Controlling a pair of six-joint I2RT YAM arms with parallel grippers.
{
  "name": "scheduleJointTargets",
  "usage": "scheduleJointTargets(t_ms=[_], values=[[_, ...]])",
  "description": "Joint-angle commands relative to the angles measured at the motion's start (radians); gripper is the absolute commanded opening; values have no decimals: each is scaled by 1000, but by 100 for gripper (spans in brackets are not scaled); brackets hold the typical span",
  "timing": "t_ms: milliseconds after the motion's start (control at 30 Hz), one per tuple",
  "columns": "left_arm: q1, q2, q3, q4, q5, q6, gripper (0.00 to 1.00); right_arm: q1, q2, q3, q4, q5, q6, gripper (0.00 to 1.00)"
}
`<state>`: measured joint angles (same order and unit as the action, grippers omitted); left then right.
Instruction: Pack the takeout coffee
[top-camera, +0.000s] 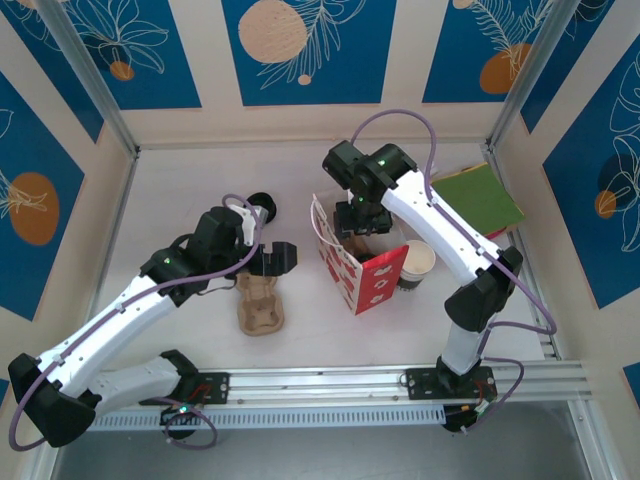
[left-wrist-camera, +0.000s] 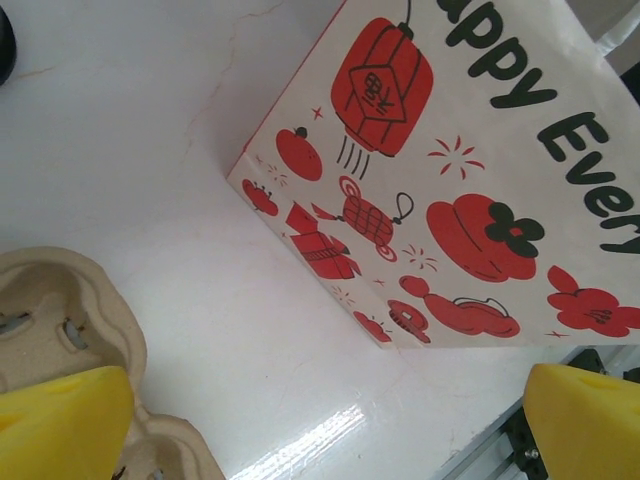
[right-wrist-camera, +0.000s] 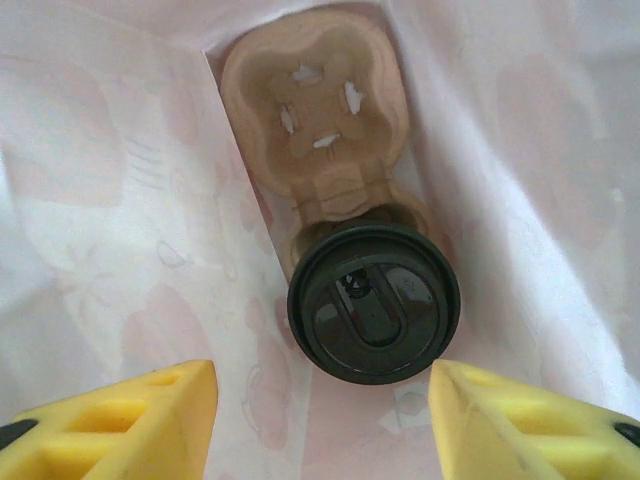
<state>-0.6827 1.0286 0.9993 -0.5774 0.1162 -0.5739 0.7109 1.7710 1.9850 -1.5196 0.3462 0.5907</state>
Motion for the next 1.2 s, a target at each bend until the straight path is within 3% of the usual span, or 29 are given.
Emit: scheduleJointTargets(t_ms=[0, 267, 667, 900, 1167], values=[[12, -15, 18, -56, -65, 6, 100, 14, -42, 70, -51, 44, 33, 58], [15, -28, 49, -92, -105, 11, 100, 49, -99, 155, -102, 121, 87, 57], [15, 18, 213, -93, -18, 59, 100, 6, -360, 13, 54, 151, 106, 63], [14, 108, 381, -111, -20, 63, 100, -183, -546, -182, 250, 33, 14, 71], [12, 215, 545, -164, -71, 75, 100, -487, -664, -387, 395, -247, -17, 71]])
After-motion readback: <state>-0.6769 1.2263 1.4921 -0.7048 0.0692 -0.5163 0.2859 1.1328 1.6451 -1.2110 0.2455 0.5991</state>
